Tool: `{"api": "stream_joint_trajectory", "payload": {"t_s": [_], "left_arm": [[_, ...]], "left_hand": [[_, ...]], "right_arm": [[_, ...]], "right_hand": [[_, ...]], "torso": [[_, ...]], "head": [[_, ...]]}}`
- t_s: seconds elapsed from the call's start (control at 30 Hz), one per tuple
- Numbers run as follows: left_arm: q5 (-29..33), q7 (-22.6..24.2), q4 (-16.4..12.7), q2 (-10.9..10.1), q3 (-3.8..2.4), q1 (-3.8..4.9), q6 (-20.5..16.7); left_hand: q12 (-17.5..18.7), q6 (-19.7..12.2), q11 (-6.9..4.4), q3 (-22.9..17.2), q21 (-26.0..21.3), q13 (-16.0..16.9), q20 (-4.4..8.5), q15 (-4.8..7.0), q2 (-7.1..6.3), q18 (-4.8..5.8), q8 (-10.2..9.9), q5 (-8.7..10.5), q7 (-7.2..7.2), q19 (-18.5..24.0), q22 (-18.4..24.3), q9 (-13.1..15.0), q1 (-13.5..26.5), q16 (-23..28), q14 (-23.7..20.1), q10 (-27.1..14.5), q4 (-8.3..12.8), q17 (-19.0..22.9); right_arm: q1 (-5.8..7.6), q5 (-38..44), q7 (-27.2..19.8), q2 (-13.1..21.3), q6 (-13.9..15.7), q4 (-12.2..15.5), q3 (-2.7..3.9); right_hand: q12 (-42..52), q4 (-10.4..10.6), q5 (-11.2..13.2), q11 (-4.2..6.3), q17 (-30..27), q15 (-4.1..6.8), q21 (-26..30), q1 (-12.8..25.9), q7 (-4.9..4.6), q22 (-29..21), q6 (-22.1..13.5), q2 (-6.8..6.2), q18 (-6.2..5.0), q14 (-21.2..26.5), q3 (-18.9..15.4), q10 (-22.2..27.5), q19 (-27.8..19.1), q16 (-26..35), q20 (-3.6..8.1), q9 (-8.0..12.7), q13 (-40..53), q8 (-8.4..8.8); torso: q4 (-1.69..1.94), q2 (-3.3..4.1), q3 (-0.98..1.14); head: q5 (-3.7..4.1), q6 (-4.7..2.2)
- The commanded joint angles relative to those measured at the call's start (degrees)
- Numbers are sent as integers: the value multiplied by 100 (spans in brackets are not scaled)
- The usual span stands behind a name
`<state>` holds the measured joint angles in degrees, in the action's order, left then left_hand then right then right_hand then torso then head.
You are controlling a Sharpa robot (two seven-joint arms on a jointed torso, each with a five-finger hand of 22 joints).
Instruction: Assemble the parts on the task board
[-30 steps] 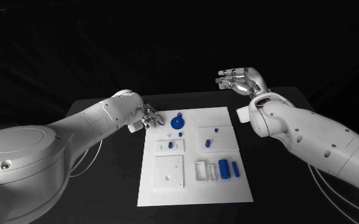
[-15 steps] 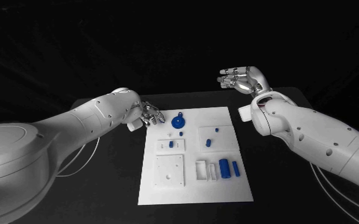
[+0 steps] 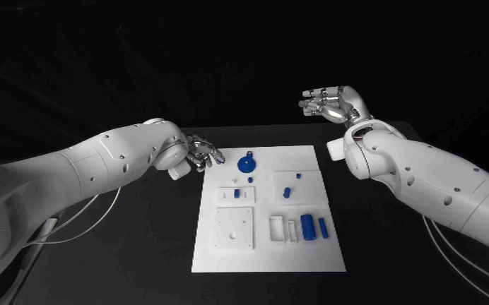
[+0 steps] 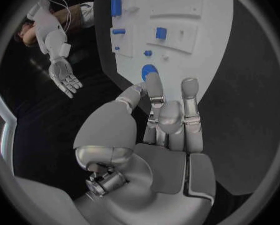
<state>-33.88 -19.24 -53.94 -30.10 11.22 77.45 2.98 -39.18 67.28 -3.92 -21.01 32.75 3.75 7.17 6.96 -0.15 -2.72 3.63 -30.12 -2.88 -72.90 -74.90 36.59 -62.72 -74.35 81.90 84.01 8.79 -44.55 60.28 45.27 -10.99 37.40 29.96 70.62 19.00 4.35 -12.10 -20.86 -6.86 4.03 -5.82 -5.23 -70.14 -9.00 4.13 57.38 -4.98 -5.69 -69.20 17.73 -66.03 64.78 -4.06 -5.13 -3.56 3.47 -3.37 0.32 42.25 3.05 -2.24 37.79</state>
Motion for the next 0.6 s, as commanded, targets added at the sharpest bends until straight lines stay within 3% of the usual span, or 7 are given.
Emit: {"api": "stream_joint_trajectory", "payload": {"t_s": [0.03,0.23,0.3,0.33,0.37,0.4,0.6], "left_arm": [[160,-56,-260,-112,52,16,-563],[93,-101,-763,-364,210,1,-975],[71,-105,-878,-415,227,-13,-1109],[62,-105,-940,-440,235,-24,-1183],[55,-104,-995,-459,241,-35,-1247],[47,-101,-1044,-475,246,-47,-1302],[3,-84,-1230,-514,258,-125,-1495]], "left_hand": [[-63,274,-44,-42,63,-12,-41,3,-6,-103,21,-38,335,-11,-115,1261,-44,-58,15,285,-44,-23],[-153,312,-60,-48,113,-12,-81,2,-50,-145,23,3,364,-5,-112,1495,-25,-160,46,290,-78,-107],[-202,424,-84,-26,122,-1,-91,5,-73,-155,85,26,404,-6,-112,1562,-23,-169,42,292,-77,-102],[-278,607,-153,16,129,74,-89,52,-106,-163,245,32,499,-18,-104,1940,8,-115,27,286,-108,-1],[-262,595,-154,-6,125,101,-82,48,-121,-155,224,68,509,-18,-103,2241,8,-106,38,285,-129,21],[-255,628,-151,-35,123,119,-79,48,-132,-155,113,81,505,-19,-105,2324,2,-107,30,285,-141,38],[-246,675,-154,-66,124,142,-82,48,-138,-153,26,69,503,-20,-106,2376,-19,-118,33,285,-146,41]], "right_arm": [[-25,-24,-25,2,-102,-14,0],[-86,-36,-23,2,-124,-41,0],[-101,-38,-22,3,-129,-46,0],[-108,-39,-22,3,-131,-50,0],[-115,-40,-21,3,-133,-53,0],[-121,-40,-21,4,-135,-55,-1],[-151,-42,-19,1,-148,-66,-1]], "right_hand": [[-20,10,-15,-6,-8,-15,25,26,2,-3,13,14,-30,36,-31,30,-15,16,-24,2,-8,-16],[-21,19,-27,-6,-8,-15,27,32,1,-4,4,14,-29,35,-30,32,-15,16,-24,3,-8,-15],[-21,19,-27,-6,-8,-15,27,32,1,-4,4,14,-29,35,-30,32,-15,16,-24,3,-8,-15],[-21,19,-27,-6,-8,-15,27,32,1,-4,4,14,-29,35,-30,32,-15,16,-24,3,-8,-15],[-21,19,-27,-6,-8,-15,27,32,1,-4,4,14,-29,35,-30,32,-15,16,-24,3,-8,-15],[-20,30,-36,-7,-8,-17,28,41,1,-4,2,16,-28,38,-31,34,-16,16,-25,3,-8,-15],[-20,30,-36,-7,-8,-17,28,41,1,-4,2,16,-28,38,-31,34,-16,16,-25,3,-8,-15]], "torso": [[59,-55,-48],[87,-125,-83],[92,-136,-89],[97,-147,-96],[102,-152,-101],[108,-159,-108],[124,-193,-129]], "head": [[11,31],[15,100],[16,110],[15,125],[17,124],[22,128],[14,176]]}}
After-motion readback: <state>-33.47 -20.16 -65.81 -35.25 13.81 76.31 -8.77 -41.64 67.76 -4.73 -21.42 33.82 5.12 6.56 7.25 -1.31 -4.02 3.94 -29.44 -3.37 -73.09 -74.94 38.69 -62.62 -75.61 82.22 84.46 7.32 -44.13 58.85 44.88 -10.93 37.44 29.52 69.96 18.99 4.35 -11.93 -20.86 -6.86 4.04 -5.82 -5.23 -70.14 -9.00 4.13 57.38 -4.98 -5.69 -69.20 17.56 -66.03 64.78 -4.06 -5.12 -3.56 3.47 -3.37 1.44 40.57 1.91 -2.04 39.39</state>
